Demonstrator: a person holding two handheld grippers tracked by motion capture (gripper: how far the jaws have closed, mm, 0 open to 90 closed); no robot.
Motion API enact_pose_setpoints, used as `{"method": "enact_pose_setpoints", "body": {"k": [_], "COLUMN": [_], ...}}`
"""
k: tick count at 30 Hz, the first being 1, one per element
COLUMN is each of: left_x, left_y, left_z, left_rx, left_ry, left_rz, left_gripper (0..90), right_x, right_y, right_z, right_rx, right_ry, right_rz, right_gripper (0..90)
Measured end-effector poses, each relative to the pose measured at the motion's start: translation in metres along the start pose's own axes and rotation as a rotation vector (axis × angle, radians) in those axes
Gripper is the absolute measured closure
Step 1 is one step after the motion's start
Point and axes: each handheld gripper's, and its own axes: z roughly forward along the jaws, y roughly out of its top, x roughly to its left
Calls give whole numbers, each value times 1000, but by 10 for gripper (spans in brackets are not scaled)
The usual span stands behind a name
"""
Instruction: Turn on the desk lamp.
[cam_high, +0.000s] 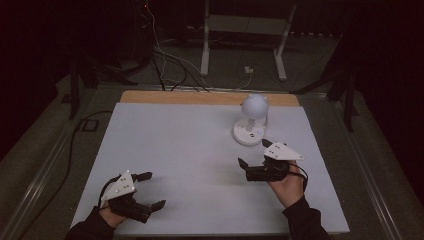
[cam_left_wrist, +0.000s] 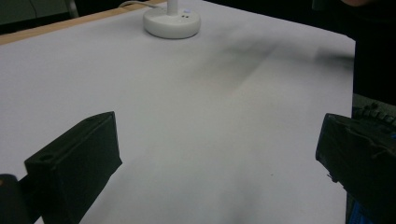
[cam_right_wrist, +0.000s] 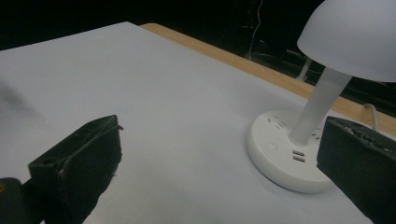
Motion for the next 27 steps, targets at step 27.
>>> {"method": "enact_pose_setpoints", "body": {"k": [27], "left_x": [0], "left_y": [0], "left_z": [0], "left_rx": [-2], "left_ry": [-5], "left_rz": [-7], "left_gripper": [3], "right_x": [-19], "right_y": [10], "right_z": [44], "right_rx": [-9], "right_ry": [-78], "right_rz": [83], "right_gripper": [0]}}
